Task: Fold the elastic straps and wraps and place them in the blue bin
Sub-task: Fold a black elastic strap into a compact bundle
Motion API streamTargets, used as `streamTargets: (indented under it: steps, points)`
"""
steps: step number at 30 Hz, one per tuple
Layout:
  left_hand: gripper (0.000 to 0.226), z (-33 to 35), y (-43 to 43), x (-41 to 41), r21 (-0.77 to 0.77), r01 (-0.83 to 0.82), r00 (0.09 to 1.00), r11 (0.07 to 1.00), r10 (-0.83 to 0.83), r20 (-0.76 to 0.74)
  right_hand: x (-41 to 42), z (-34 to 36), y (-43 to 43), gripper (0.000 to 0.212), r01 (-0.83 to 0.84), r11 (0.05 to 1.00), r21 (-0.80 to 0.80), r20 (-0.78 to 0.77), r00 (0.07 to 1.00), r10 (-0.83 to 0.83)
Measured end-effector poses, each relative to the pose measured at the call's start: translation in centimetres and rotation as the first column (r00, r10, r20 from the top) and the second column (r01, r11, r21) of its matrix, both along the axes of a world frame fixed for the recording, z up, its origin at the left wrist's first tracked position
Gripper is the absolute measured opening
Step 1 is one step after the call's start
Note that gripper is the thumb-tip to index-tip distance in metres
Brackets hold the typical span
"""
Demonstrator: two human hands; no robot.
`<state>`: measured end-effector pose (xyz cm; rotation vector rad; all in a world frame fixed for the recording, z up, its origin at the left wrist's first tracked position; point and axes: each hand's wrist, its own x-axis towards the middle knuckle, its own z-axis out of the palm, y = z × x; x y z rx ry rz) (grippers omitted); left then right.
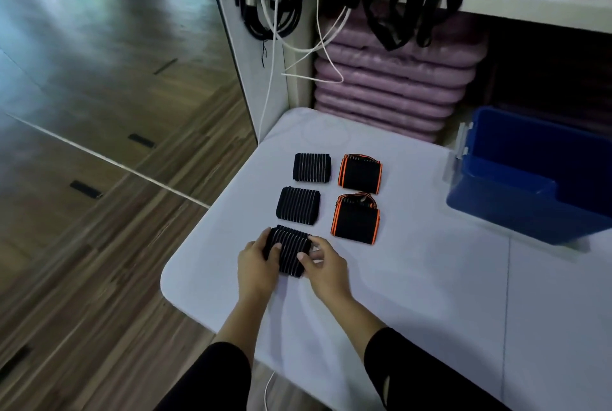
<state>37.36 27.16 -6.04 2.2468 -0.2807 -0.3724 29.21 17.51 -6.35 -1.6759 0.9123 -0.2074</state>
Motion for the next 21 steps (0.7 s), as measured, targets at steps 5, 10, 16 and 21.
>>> streamTargets:
  steps: [5, 10, 16, 21]
  points:
    - [0.041, -0.3, 0.5, -0.4, 0.034, 0.002, 1.0, 0.999, -0.002, 0.009, -0.3, 0.3, -0.1, 0.045, -0.014, 1.0, -0.016, -0.02, 1.0, 0.013]
    - [0.05, 0.0, 0.7, -0.6, 0.066, -0.02, 1.0, 0.998, 0.019, 0.016, -1.0, 0.9, 0.0, 0.047, -0.041, 0.998, -0.045, -0.037, 0.999, 0.039]
    - [0.047, 2.0, 0.2, -2.3, 0.359, -0.012, 0.953, 0.933, -0.098, 0.288, -2.8, 2.1, -0.4, 0.045, -0.036, 0.994, -0.099, -0.043, 0.999, 0.031]
    - [0.032, 3.0, -1.7, -5.5, 0.451, 0.097, 0.815, 0.887, -0.331, 0.476, -7.6, 2.7, -1.8, 0.035, -0.067, 0.948, -0.311, -0.062, 0.997, 0.05]
